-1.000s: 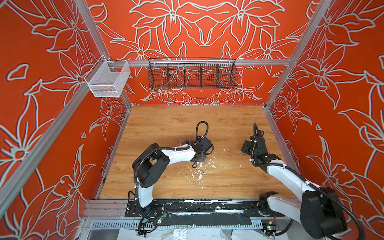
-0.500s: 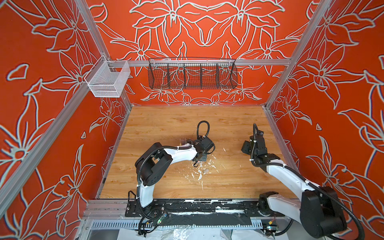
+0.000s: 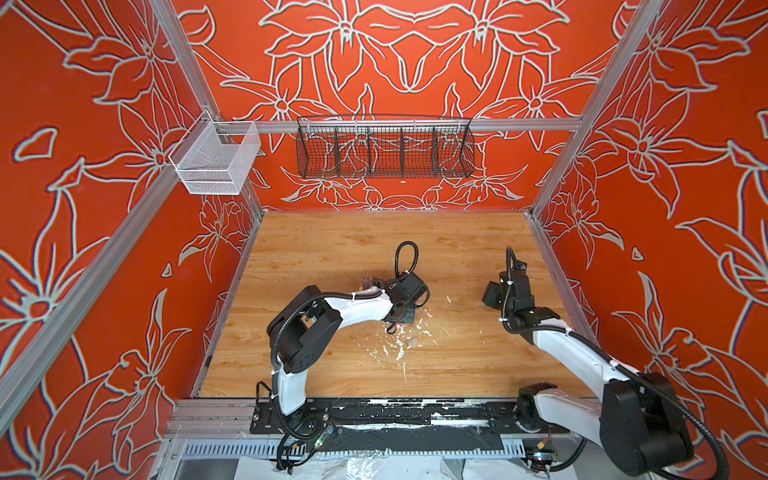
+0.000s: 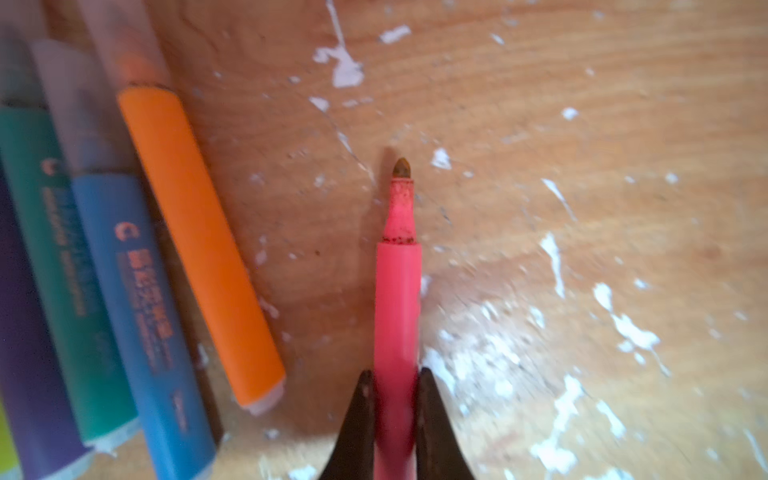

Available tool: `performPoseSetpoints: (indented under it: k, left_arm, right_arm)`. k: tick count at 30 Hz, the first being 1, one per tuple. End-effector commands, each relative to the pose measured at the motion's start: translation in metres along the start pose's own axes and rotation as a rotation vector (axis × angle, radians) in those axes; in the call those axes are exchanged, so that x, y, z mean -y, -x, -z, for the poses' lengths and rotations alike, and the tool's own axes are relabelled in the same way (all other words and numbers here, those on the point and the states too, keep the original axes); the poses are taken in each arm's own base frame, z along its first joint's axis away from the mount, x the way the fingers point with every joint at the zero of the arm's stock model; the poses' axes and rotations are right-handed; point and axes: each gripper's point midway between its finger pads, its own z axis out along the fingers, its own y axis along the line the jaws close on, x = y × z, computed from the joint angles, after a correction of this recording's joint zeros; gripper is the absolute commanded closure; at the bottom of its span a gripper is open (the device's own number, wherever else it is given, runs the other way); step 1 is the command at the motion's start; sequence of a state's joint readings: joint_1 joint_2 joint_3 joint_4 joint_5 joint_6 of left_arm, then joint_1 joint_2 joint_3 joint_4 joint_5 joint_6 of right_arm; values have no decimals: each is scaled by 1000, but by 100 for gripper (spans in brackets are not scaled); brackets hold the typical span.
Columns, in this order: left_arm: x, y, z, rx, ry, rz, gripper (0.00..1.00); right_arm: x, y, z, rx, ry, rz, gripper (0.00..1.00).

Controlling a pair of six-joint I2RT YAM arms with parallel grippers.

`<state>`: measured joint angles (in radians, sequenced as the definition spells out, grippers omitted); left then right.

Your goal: Insert the pens into the pen caps

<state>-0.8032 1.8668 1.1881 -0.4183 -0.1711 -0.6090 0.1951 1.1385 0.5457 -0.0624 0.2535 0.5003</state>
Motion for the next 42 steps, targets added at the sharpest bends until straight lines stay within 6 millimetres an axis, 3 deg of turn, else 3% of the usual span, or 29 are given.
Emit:
performPoseSetpoints:
  k: [1, 5, 9, 13, 19, 27, 30, 42]
  left_arm:
    - [18, 20, 44, 30, -103, -35, 100]
    - [31, 37, 87, 72, -215, -64, 100]
    - [31, 56, 127, 180, -280, -107, 100]
    - [24, 61, 143, 324, -304, -173, 100]
    - [21, 55, 154, 472, -386, -225, 100]
    - [46, 40, 162, 468, -565, -290, 100]
    - [55, 35, 162, 453, -623, -313, 100]
    - [66, 27, 168, 456, -700, -357, 100]
  right_arm:
    - [1, 0, -1, 3, -2, 8, 37]
    - [0, 0, 0, 5, 1, 9, 37]
    - [-12, 2, 10, -28, 68, -17, 37]
    - [-61, 1, 43, -49, 319, -72, 37]
    - [-152, -8, 116, -51, 674, -48, 35]
    - [-210, -7, 178, -72, 943, -81, 33]
    - [-217, -5, 184, -64, 973, -96, 32]
    - [-234, -9, 157, -88, 905, -122, 43]
